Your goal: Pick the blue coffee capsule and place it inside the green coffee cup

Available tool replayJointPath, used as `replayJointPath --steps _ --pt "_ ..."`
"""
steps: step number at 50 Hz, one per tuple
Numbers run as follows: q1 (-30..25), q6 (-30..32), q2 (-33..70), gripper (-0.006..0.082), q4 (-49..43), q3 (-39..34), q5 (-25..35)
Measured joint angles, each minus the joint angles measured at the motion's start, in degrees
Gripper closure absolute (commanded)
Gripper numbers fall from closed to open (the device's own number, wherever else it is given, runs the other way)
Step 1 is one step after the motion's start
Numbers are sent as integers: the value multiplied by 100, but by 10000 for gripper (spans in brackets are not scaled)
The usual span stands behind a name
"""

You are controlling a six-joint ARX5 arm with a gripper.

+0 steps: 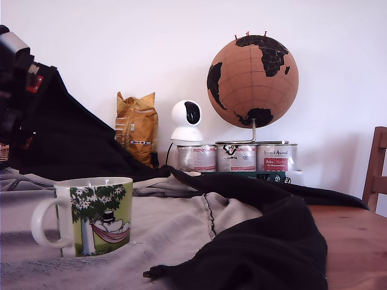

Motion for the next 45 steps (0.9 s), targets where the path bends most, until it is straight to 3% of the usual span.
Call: replayJointPath --steps 8,19,29,45 --pt "22 -109 -481 303 -15 24 -503" --pt "205 -118 -1386 795 -57 328 -890" --pt "308 -83 -2302 786 -625 673 -1735" --pt "697 597 -3390 786 -3211 1604 -3193"
